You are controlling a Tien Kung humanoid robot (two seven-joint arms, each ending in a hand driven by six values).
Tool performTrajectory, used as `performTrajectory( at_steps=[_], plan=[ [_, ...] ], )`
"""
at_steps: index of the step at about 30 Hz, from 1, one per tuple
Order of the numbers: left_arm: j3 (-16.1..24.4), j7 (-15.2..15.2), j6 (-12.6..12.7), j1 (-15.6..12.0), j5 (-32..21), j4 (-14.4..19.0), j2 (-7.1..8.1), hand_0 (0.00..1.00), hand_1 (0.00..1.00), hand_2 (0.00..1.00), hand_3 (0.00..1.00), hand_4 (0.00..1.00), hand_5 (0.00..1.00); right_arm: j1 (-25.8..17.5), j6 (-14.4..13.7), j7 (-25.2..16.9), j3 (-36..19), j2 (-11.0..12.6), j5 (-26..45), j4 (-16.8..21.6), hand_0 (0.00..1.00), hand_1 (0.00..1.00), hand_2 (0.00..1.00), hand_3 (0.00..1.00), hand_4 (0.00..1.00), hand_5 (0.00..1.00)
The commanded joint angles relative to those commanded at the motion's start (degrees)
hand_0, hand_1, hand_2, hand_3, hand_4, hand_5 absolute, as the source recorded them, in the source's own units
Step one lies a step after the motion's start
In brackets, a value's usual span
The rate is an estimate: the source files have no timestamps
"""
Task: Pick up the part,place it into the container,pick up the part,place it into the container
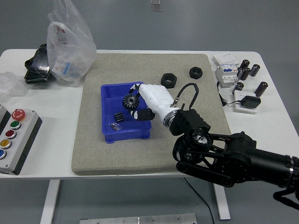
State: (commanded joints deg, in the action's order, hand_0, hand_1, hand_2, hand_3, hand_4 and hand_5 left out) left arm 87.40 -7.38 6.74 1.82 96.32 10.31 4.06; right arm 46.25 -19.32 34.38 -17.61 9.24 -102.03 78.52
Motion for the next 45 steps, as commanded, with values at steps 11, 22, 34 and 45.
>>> performTrajectory(
  at_steps=[11,22,34,45],
  plan=[
    [-0.41,0.15,-0.05,0.13,-0.28,0.0,0.33,0.626,0.551,0.508,0.609,0.677,0.368,-0.3,3.03,0.68,-1.02,-0.06,-0.32,-0.06,0.423,0.782,0.816,0.851,0.608,0.127],
    [-0.18,0.25,-0.1,0.1,-0.14,0.0,-0.11,0.626,0.551,0.51,0.609,0.674,0.364,-8.9,-7.84,-5.57,-12.65,3.76,3.17,-1.81,0.377,0.722,0.763,0.774,0.631,0.169],
    [0.43,0.83,0.02,-0.64,-0.24,0.0,-0.25,0.626,0.551,0.51,0.608,0.642,0.349,-27.68,-12.93,-31.48,-34.86,6.1,29.3,0.04,0.773,0.721,0.731,0.709,0.7,0.345],
    [0.96,1.59,0.66,-1.85,-0.59,0.0,0.45,0.626,0.551,0.51,0.608,0.644,0.347,-46.01,-3.54,-54.31,-49.78,8.93,53.53,6.83,0.777,0.723,0.727,0.697,0.736,0.49]
  ],
)
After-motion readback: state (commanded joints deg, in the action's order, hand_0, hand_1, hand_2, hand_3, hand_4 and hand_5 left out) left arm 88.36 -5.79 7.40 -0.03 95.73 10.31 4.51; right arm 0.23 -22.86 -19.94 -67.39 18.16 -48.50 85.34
